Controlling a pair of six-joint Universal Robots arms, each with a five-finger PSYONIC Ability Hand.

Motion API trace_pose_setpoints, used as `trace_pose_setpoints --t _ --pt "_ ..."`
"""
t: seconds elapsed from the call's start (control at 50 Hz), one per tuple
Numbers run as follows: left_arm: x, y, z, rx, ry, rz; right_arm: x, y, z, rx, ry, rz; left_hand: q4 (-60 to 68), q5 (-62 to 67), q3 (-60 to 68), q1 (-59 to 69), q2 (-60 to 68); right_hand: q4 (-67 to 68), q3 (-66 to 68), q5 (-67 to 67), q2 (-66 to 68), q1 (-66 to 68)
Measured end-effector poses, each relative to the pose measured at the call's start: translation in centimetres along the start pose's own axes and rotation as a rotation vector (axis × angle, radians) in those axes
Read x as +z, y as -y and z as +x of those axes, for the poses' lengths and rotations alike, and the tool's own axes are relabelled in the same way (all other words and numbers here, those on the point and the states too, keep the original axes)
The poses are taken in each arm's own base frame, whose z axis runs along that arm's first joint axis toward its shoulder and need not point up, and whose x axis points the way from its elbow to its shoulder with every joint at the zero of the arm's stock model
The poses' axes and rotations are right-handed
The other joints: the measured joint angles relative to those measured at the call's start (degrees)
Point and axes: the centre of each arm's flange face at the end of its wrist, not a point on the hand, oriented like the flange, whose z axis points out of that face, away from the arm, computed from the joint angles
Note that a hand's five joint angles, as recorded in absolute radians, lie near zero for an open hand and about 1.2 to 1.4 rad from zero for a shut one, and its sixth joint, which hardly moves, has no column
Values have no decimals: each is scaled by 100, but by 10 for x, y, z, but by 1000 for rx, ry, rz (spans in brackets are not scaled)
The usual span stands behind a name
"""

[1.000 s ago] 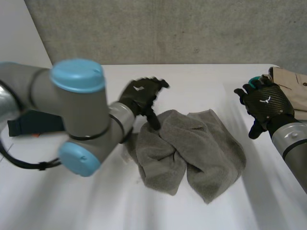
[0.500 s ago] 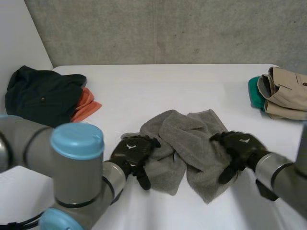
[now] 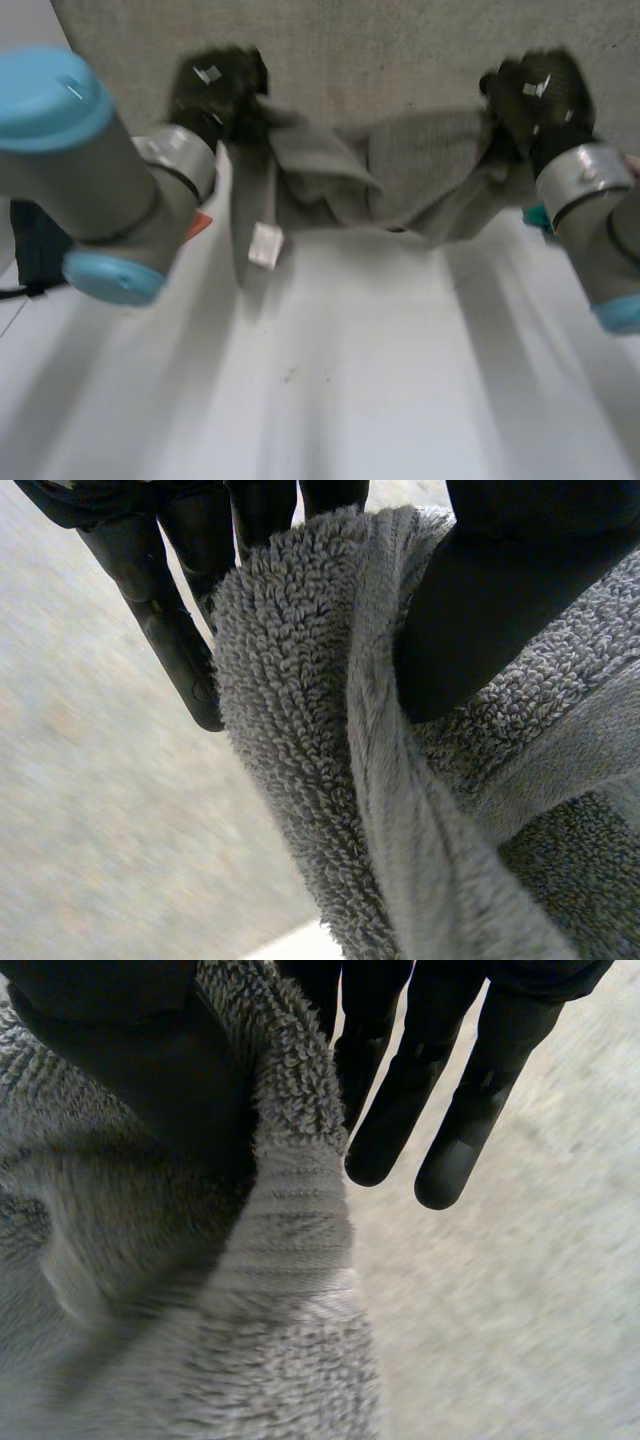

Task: Fold the laundry.

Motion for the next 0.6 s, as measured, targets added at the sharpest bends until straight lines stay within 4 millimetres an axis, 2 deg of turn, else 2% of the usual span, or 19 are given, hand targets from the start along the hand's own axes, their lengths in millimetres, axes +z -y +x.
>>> trace_pose_setpoints --t 0.08,0.14,0.22,0.32,0.42,0.44,0.52,0.54,0.56,0.58,0.6 --pt "-6 26 -10 11 6 17 3 21 12 -25 4 5 1 0 0 0 0 8 7 1 0 0" --pt "-18 34 -9 11 -21 -10 -1 32 16 -26 30 -20 2 0 0 0 3 9 8 1 0 0" --pt "-36 29 -5 6 -70 -78 -10 37 16 -16 81 -71 2 0 0 0 7 9 9 1 0 0" --pt "-47 7 -8 1 -85 -172 -15 33 9 -2 138 -118 3 0 0 0 7 9 9 1 0 0" --pt "-45 -30 -19 2 -58 -275 -9 6 -7 11 190 -185 4 0 0 0 7 9 10 1 0 0" --pt "-42 -50 -24 2 -46 -322 -4 -12 -17 16 215 -225 3 0 0 0 4 9 10 1 0 0" --pt "-31 -94 -35 0 -20 -411 7 -56 -42 23 264 -307 -430 -103 -354 -144 -410 -356 -309 -198 -247 -143" --pt "-27 -106 -38 -1 -12 -432 10 -68 -49 24 271 -322 -1044 -607 -965 -756 -1025 -1264 -1222 -1098 -1289 -1080" --pt "-24 -113 -40 0 -7 -442 13 -77 -54 23 273 -332 -2717 -2262 -2719 -2662 -2808 -2205 -2277 -2065 -2277 -2050" --pt "-18 -123 -44 2 2 -453 16 -84 -57 21 271 -338 -3771 -3326 -3652 -3788 -3821 -3125 -3074 -3021 -3107 -2881" --pt "-17 -126 -45 3 4 -456 19 -91 -61 19 266 -342 -4032 -3594 -3909 -4053 -3993 -3797 -3864 -3737 -3917 -3691"
